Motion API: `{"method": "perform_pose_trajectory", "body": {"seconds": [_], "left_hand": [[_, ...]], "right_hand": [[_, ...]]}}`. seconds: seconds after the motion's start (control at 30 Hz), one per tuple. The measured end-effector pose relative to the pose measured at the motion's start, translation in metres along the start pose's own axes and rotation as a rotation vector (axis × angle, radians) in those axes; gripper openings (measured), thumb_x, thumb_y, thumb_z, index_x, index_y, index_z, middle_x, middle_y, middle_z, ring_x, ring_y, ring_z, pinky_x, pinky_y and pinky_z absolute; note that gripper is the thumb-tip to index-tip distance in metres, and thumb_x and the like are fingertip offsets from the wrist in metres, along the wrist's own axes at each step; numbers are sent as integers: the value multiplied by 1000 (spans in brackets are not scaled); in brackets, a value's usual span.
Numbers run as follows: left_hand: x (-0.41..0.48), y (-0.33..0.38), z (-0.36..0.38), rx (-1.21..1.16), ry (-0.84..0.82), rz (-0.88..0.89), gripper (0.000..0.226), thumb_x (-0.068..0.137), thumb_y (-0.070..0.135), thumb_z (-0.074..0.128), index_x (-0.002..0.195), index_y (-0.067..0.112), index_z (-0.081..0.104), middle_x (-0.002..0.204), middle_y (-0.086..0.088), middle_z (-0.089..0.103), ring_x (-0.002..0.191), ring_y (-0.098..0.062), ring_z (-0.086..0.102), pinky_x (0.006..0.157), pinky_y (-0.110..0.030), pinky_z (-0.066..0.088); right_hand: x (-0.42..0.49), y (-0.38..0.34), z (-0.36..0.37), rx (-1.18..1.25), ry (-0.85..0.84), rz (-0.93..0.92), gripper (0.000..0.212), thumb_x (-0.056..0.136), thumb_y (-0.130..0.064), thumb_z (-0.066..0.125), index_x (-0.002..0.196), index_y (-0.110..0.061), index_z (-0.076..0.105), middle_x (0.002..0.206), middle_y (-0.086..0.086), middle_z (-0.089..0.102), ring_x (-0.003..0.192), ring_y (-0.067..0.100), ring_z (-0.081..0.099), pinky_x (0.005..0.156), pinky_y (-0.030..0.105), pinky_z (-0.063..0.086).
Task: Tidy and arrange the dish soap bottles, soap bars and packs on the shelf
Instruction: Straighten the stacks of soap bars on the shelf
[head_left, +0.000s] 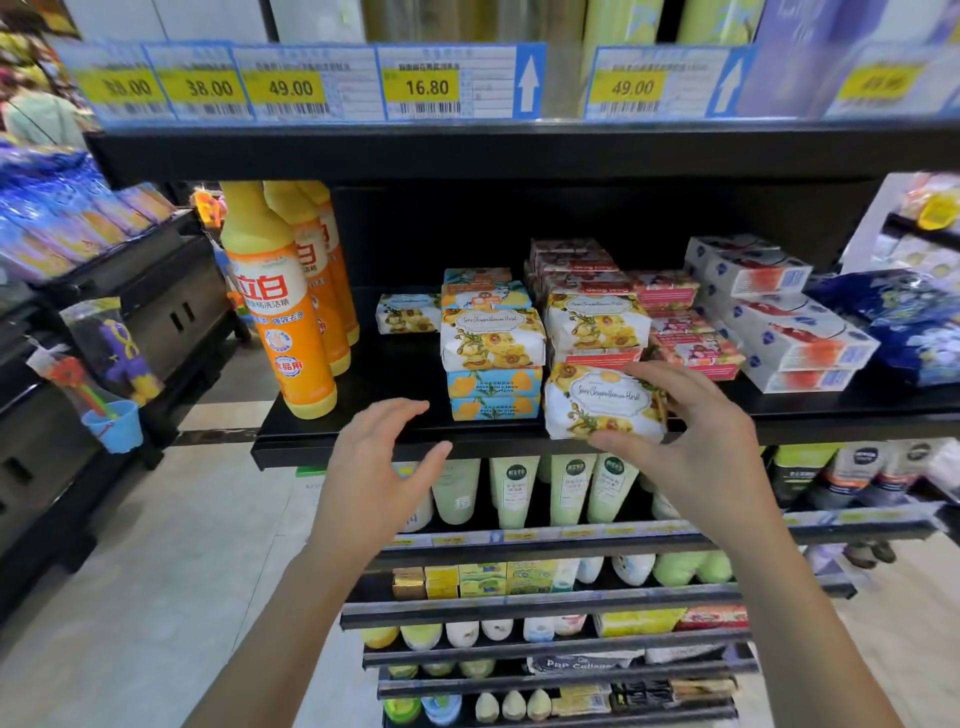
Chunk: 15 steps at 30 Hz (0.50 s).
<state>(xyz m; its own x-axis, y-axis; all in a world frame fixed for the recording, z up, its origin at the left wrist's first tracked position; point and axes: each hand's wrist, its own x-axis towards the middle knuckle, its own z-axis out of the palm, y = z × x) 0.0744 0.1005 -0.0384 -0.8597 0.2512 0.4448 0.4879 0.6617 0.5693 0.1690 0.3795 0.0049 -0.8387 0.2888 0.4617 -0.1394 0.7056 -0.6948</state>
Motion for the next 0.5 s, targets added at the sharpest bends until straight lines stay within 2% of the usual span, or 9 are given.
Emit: {"method": "perform_pose_trajectory", "body": {"seconds": [0.07, 0.13, 0.23, 0.37, 0.5], "left_hand": [[10, -10, 6, 118, -67, 17, 59, 91, 44, 71, 144, 20, 57, 148, 0, 55, 141, -21, 46, 120, -44, 34], [15, -17, 13, 201, -106, 36, 66, 91, 48, 69, 147, 18, 54, 152, -4, 52, 145, -25, 43, 124, -48, 28], [18, -24, 20, 281, -103, 59, 65, 92, 52, 66, 144, 14, 57, 150, -6, 54, 143, -25, 45, 122, -44, 27], [16, -26, 23, 295, -86, 55, 64, 92, 54, 64, 142, 14, 60, 149, -5, 56, 142, -24, 47, 118, -41, 30], [15, -27, 24, 293, -75, 58, 62, 93, 54, 66, 141, 14, 61, 148, -4, 57, 141, -24, 48, 118, -42, 31]], "right_hand": [[9, 3, 0, -18, -14, 19, 71, 70, -37, 91, 134, -30, 63, 130, -24, 49, 115, -23, 37, 104, 16, 37], [16, 7, 2, -27, -23, 34, 72, 70, -37, 92, 135, -29, 63, 130, -25, 48, 125, -15, 34, 111, 25, 37], [24, 10, 5, 4, -17, 53, 70, 68, -36, 93, 132, -30, 65, 134, -21, 51, 128, -1, 43, 112, 29, 39], [28, 14, 12, 137, 42, 88, 61, 65, -33, 94, 118, -30, 65, 128, -10, 57, 120, 7, 55, 106, 25, 44], [28, 18, 17, 224, 102, 142, 69, 63, -33, 95, 122, -24, 61, 126, -12, 64, 119, 1, 58, 98, 11, 42]]}}
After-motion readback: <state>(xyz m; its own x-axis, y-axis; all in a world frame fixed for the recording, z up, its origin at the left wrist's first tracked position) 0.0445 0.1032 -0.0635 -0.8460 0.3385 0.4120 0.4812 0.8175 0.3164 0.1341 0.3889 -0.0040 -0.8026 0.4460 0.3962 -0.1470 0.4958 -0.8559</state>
